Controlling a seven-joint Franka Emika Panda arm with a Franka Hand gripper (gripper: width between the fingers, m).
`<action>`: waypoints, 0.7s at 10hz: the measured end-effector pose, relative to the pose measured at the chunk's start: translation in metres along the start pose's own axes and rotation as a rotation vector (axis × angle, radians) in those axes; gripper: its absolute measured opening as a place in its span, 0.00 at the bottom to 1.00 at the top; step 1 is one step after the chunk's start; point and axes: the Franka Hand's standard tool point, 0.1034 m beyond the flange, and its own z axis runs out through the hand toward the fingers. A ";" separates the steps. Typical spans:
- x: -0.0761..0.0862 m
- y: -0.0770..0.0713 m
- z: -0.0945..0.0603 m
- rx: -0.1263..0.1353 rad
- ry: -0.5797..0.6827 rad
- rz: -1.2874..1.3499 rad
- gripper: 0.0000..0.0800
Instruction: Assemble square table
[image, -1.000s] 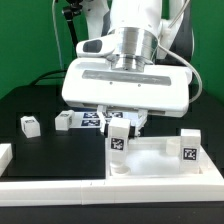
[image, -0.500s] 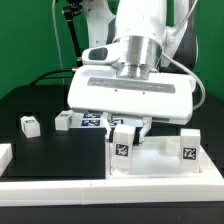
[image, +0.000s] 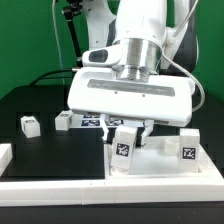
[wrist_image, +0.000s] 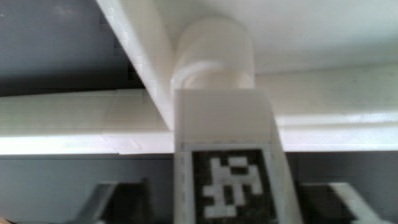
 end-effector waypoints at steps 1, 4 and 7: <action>0.000 0.000 0.000 0.000 0.000 -0.006 0.76; 0.000 0.000 0.000 0.000 0.000 -0.019 0.80; 0.000 0.001 0.000 0.000 -0.001 -0.034 0.81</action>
Offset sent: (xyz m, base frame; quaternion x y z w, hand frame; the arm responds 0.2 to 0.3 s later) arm 0.0000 0.0000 0.0000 0.0000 0.0000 0.0000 1.0000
